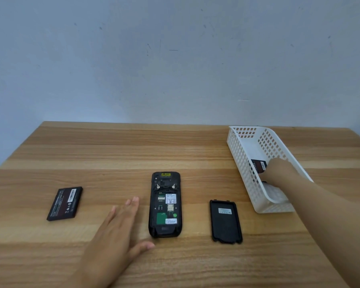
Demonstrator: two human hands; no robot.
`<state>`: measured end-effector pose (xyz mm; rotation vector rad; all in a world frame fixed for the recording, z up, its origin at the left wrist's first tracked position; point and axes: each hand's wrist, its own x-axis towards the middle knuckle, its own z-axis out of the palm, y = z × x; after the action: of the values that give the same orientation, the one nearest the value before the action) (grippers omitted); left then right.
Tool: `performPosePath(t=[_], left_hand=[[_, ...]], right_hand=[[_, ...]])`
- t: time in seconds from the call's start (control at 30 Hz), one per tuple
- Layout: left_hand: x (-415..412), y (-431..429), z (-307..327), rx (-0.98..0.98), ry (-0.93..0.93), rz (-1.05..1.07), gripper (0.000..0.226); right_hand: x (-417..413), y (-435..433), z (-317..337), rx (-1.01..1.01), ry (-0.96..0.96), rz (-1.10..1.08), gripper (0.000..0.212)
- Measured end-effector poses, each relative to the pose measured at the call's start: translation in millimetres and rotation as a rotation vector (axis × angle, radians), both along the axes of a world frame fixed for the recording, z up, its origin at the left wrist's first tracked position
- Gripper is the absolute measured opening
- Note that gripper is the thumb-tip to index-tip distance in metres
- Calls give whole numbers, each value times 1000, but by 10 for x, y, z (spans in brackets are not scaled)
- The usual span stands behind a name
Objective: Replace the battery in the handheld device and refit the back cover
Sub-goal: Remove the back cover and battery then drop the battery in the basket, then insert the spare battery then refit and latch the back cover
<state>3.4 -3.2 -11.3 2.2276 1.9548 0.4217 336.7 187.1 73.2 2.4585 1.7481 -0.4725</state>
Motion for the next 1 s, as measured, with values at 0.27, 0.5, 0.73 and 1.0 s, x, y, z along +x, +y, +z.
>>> performPosePath(t=[0.27,0.5,0.73,1.0], left_hand=[[1,2,-25,26,18,8,100],[27,-10,-26,29,38,19,99],[54,-42,13,-14,146,56,91],[54,-81,40,-18,196,193,97]], right_hand=[[-48,-6,-12,-40,-92,6,20],[-92,-30,172,87,-55,79,33],[-591,-1024,543,718,457,232,47],[-990,-1557,-380,147,115,354,61]])
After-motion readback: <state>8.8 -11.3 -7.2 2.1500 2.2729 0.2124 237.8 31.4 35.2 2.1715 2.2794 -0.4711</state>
